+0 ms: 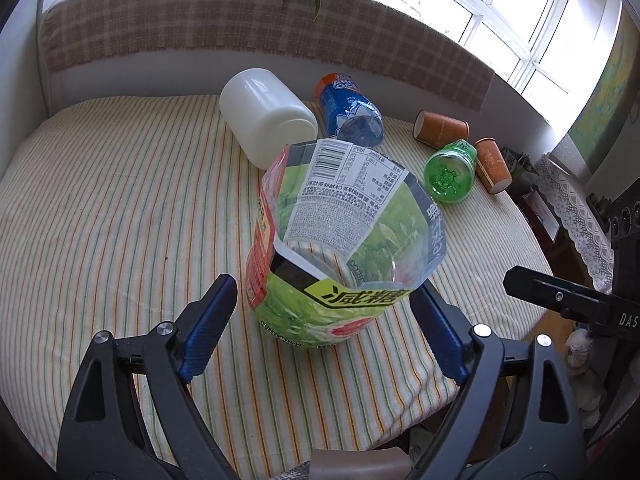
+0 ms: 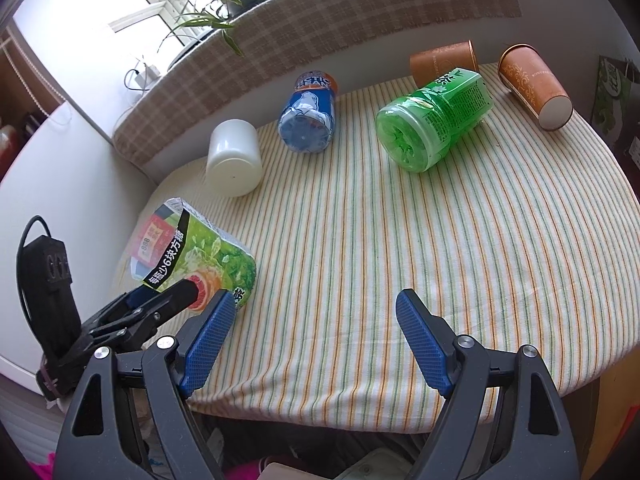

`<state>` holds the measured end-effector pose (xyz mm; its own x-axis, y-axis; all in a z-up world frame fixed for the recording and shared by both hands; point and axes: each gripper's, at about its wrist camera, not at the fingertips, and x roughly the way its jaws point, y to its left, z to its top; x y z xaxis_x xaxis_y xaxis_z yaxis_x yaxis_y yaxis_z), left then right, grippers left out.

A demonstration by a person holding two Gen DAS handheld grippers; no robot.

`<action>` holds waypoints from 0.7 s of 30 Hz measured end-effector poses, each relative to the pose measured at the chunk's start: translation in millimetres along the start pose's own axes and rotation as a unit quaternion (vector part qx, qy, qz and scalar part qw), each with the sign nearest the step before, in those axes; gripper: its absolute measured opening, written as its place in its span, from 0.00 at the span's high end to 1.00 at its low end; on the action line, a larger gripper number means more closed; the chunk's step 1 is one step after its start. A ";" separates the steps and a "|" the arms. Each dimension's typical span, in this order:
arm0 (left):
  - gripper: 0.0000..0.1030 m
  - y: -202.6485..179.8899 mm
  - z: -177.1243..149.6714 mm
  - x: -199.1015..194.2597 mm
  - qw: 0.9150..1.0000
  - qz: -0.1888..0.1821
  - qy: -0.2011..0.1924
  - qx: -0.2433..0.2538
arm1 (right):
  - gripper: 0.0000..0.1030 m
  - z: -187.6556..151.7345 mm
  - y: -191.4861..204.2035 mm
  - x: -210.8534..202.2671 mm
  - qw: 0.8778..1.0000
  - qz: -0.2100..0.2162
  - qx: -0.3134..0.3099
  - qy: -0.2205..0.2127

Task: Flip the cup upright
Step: 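Rotate the held cup with the left gripper until its opening faces up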

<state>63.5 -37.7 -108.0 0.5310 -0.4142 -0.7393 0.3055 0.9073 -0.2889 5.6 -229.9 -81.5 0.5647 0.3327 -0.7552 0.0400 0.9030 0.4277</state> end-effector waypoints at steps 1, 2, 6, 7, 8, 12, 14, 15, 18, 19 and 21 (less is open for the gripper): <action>0.12 1.0 -1.6 -0.7 1.000 0.000 0.001 -0.001 | 0.20 0.1 0.9 -0.2 1.000 0.000 -0.002 -0.001; 0.12 2.2 -3.3 -1.5 1.000 0.001 0.002 -0.003 | 0.20 0.1 1.9 -0.5 1.000 0.000 -0.005 -0.002; 0.12 7.1 -12.7 -11.4 1.000 0.013 -0.003 -0.005 | 0.20 -1.5 7.6 -3.3 1.000 -0.005 -0.017 -0.013; 0.12 7.6 -15.1 -15.0 1.000 0.020 -0.006 -0.002 | 0.20 -1.8 9.7 -4.5 1.000 -0.007 -0.021 -0.017; 0.12 8.2 -17.5 -18.9 1.000 0.029 -0.010 0.001 | 0.20 -2.1 11.8 -6.0 0.999 -0.008 -0.025 -0.022; 0.12 8.6 -22.9 -40.7 0.997 0.064 -0.044 0.009 | 0.20 -3.3 22.7 -13.4 0.998 -0.015 -0.046 -0.051; 0.12 6.1 -23.2 -54.4 0.994 0.084 -0.072 0.013 | 0.20 -4.8 28.8 -18.1 0.996 -0.018 -0.058 -0.067; 0.12 3.9 -23.5 -62.2 0.991 0.095 -0.089 0.016 | 0.20 -5.8 32.1 -20.6 0.995 -0.021 -0.065 -0.076; 0.12 -5.5 -23.2 -82.9 0.982 0.125 -0.135 0.030 | 0.20 -9.9 42.9 -29.7 0.989 -0.034 -0.090 -0.109; 0.12 -8.6 -22.7 -88.8 0.980 0.131 -0.149 0.032 | 0.20 -11.6 46.7 -32.8 0.987 -0.040 -0.099 -0.120; 0.12 -14.0 -21.8 -99.3 0.975 0.140 -0.172 0.034 | 0.20 -14.2 54.6 -38.5 0.981 -0.052 -0.117 -0.143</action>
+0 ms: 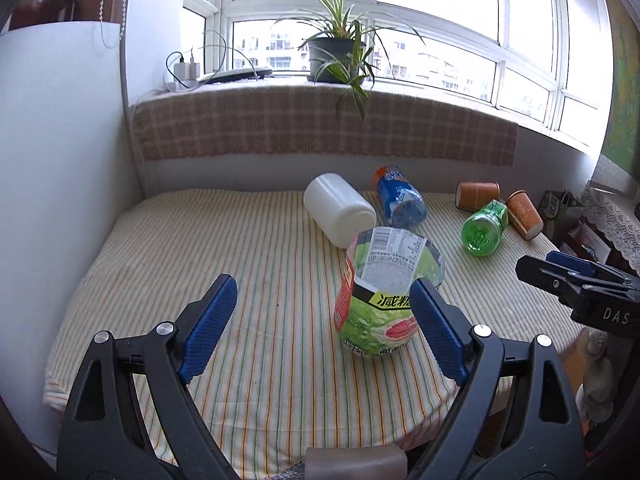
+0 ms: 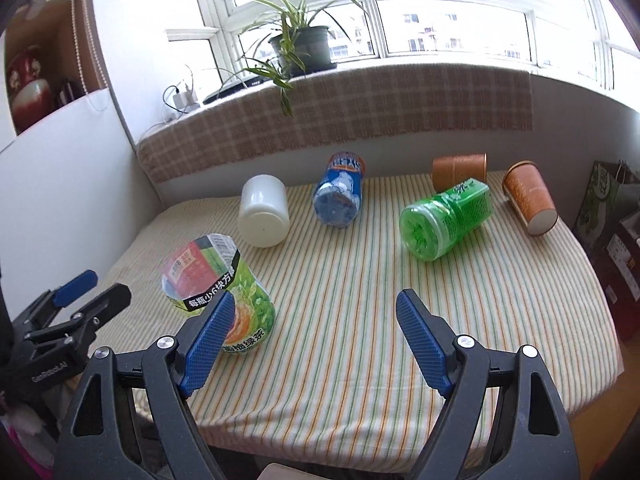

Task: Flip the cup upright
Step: 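Rotate the held cup with the left gripper until its opening faces up, then lower the cup upright onto the mattress and open the left gripper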

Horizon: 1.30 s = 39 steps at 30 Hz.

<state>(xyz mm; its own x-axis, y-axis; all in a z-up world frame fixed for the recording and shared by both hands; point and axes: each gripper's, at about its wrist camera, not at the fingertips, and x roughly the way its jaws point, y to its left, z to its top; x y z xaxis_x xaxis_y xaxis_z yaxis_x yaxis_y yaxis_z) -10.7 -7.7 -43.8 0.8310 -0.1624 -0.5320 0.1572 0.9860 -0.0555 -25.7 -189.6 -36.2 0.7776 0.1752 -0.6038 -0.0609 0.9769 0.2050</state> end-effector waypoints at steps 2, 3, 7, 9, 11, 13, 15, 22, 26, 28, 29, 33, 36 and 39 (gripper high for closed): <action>0.12 -0.2 4.2 -9.6 1.000 0.008 -0.019 0.001 | 0.20 0.1 5.8 -5.7 1.000 -0.011 -0.011 -0.019; 0.12 -1.2 5.9 -13.6 1.000 0.012 -0.029 0.002 | 0.20 0.0 7.5 -8.2 0.999 -0.015 -0.012 -0.027; 0.01 -6.5 11.6 -27.5 0.998 0.025 -0.062 0.007 | 0.17 0.9 10.5 -15.1 0.998 -0.026 -0.008 -0.056; 0.00 -7.3 13.8 -34.1 0.997 0.030 -0.077 0.005 | 0.17 2.1 10.1 -18.8 0.997 -0.032 -0.004 -0.070; 0.00 -7.8 15.5 -38.6 0.996 0.036 -0.087 0.003 | 0.15 2.5 9.9 -23.0 0.995 -0.042 0.000 -0.086; 0.00 -5.9 17.0 -42.3 0.995 0.035 -0.090 -0.001 | 0.08 2.6 10.2 -27.0 0.993 -0.054 0.001 -0.102; 0.00 -3.2 18.2 -43.1 0.995 0.033 -0.089 -0.009 | 0.03 2.6 11.4 -30.4 0.991 -0.067 -0.001 -0.118; 0.00 0.3 20.6 -41.4 0.995 0.038 -0.089 -0.016 | 0.02 3.8 17.7 -33.6 0.986 -0.090 -0.018 -0.140; 0.00 0.6 21.1 -39.6 0.995 0.040 -0.087 -0.017 | 0.02 4.4 18.1 -29.8 0.987 -0.089 -0.018 -0.135; 0.00 0.6 21.3 -37.9 0.995 0.041 -0.085 -0.017 | 0.02 4.3 17.9 -27.4 0.987 -0.089 -0.017 -0.131; 0.00 0.7 21.3 -36.9 0.996 0.041 -0.083 -0.017 | 0.02 4.1 17.6 -26.7 0.988 -0.088 -0.017 -0.129; 0.00 0.3 21.4 -35.6 0.996 0.042 -0.081 -0.017 | 0.02 4.2 16.2 -25.3 0.988 -0.090 -0.013 -0.125; 0.00 0.6 21.4 -35.1 0.996 0.041 -0.081 -0.016 | 0.02 3.7 14.8 -24.9 0.988 -0.090 -0.011 -0.123; 0.00 0.5 21.5 -35.5 0.996 0.042 -0.081 -0.017 | 0.02 3.5 14.3 -24.4 0.989 -0.089 -0.010 -0.121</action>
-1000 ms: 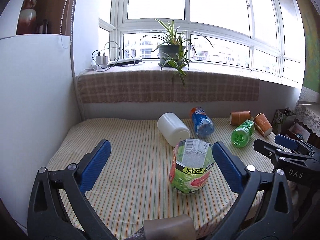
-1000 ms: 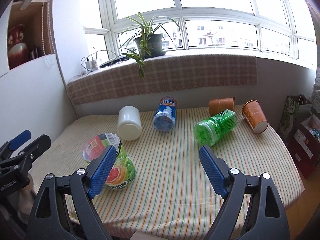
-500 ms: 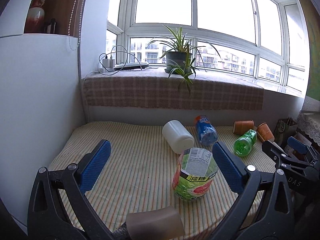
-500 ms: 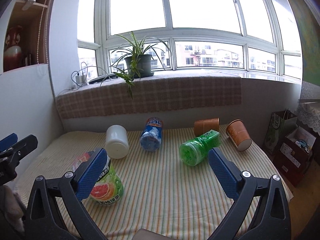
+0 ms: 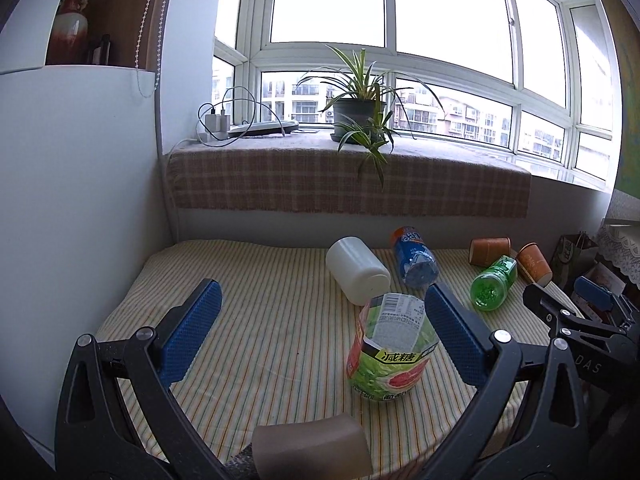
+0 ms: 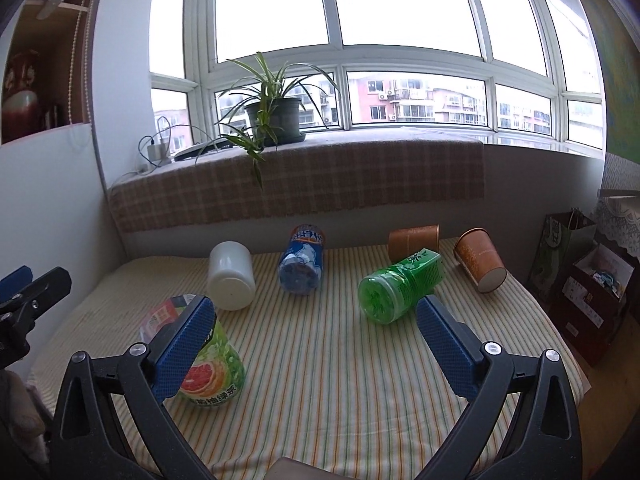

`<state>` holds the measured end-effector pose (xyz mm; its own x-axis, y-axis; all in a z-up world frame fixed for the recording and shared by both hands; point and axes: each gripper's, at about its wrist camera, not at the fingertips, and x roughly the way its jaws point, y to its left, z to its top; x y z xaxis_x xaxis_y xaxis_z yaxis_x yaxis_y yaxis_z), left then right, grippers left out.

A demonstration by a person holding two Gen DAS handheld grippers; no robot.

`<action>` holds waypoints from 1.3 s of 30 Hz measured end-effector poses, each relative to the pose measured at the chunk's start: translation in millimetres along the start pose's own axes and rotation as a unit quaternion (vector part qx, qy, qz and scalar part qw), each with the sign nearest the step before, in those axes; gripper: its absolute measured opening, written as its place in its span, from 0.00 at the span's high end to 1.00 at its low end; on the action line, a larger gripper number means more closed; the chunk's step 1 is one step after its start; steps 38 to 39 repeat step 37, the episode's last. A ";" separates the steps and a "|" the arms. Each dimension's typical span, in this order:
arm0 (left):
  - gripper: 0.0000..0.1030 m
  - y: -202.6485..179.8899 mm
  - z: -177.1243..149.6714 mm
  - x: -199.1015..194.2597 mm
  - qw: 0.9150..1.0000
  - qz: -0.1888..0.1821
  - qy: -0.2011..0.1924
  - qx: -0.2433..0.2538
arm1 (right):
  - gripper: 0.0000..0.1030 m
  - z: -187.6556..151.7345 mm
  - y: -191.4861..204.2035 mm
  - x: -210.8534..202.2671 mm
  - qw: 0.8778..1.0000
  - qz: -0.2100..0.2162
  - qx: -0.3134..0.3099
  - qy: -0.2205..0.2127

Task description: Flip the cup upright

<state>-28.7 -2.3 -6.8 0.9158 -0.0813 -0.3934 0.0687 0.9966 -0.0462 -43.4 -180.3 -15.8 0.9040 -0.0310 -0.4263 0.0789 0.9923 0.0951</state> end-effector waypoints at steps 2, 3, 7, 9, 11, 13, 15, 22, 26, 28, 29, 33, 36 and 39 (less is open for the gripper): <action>0.00 -0.1 0.0 -0.1 1.000 0.000 0.000 0.000 | 0.02 0.1 0.1 0.8 1.000 0.000 -0.001 0.001; 0.00 0.1 0.0 0.4 1.000 0.000 0.000 0.000 | 0.02 0.0 0.1 1.1 1.000 0.000 -0.001 0.002; 0.00 0.2 0.1 0.8 1.000 0.001 0.000 0.000 | 0.02 -1.1 0.5 0.5 1.000 0.001 -0.003 0.003; 0.00 0.1 0.0 0.5 1.000 0.000 0.000 0.000 | 0.02 -1.2 0.4 1.1 1.000 0.001 -0.002 0.005; 0.00 0.3 0.0 0.5 1.000 0.000 0.000 0.000 | 0.02 -1.6 -0.1 1.5 1.000 0.001 -0.001 0.007; 0.00 0.4 0.1 1.2 1.000 0.000 0.000 0.000 | 0.02 -2.0 -0.8 2.3 1.000 0.001 0.000 0.009; 0.00 0.3 0.0 0.6 1.000 0.000 0.000 0.001 | 0.02 -2.2 -0.6 3.1 1.000 0.001 0.000 0.010; 0.00 0.3 -0.1 0.7 1.000 0.000 0.000 0.001 | 0.02 -2.9 0.5 5.1 1.000 0.002 -0.003 0.015; 0.00 0.4 0.0 0.5 1.000 0.000 0.000 0.002 | 0.02 -4.0 2.2 7.1 1.000 0.003 -0.005 0.018; 0.00 0.5 0.0 0.9 1.000 0.000 0.000 0.002 | 0.02 -4.5 2.9 7.7 1.000 0.003 -0.006 0.020; 0.00 0.4 0.1 0.6 1.000 0.000 0.000 0.002 | 0.02 -4.3 3.1 8.2 1.000 0.004 -0.006 0.021; 0.00 6.1 1.0 3.0 1.000 0.002 0.000 0.001 | 0.02 -4.3 3.6 8.5 1.000 0.004 -0.008 0.021; 0.00 9.7 0.8 2.9 1.000 0.005 -0.005 0.000 | 0.02 -4.6 3.8 9.8 1.000 0.005 -0.009 0.023; 0.00 11.7 1.0 3.6 1.000 0.006 -0.005 -0.001 | 0.02 -5.1 4.0 10.5 1.000 0.006 -0.010 0.024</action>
